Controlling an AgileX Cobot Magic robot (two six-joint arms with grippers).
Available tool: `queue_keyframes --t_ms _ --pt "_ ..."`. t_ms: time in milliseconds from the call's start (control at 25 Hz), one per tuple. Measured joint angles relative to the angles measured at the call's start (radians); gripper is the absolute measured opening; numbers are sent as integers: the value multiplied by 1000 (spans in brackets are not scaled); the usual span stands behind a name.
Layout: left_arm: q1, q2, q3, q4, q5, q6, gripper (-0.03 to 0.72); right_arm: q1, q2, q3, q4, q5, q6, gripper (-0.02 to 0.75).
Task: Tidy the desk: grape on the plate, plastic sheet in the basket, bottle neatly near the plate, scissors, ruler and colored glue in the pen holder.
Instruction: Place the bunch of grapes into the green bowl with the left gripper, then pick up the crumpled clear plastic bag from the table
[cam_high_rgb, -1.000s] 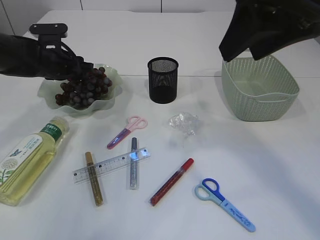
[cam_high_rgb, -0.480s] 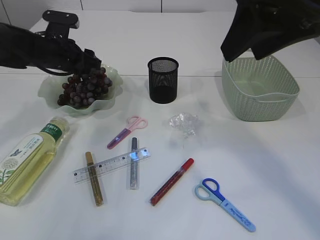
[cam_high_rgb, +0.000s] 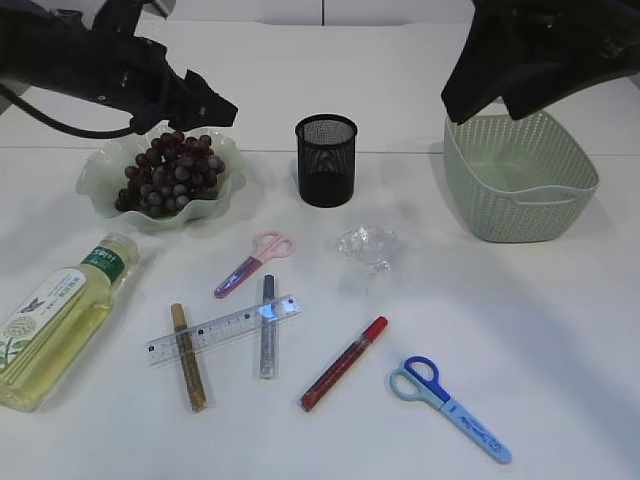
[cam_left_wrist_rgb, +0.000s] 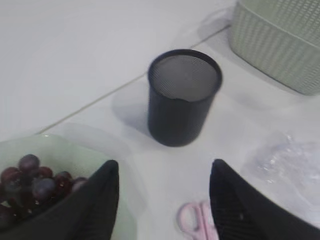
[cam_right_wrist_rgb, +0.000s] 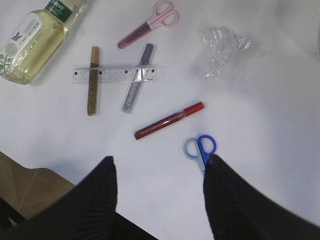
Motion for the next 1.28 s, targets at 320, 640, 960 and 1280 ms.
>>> queue_keyframes --t_ms 320,640,960,1280 --pt "0 -121 0 408 349 -455 426 0 0 0 -9 0 0 439" --pt "0 -204 0 733 666 -973 426 0 0 0 -89 2 13 439" --pt "0 -278 0 1008 688 -1214 425 0 0 0 -190 2 145 439" --pt "0 -412 0 1038 699 -1261 425 0 0 6 -192 2 210 439"
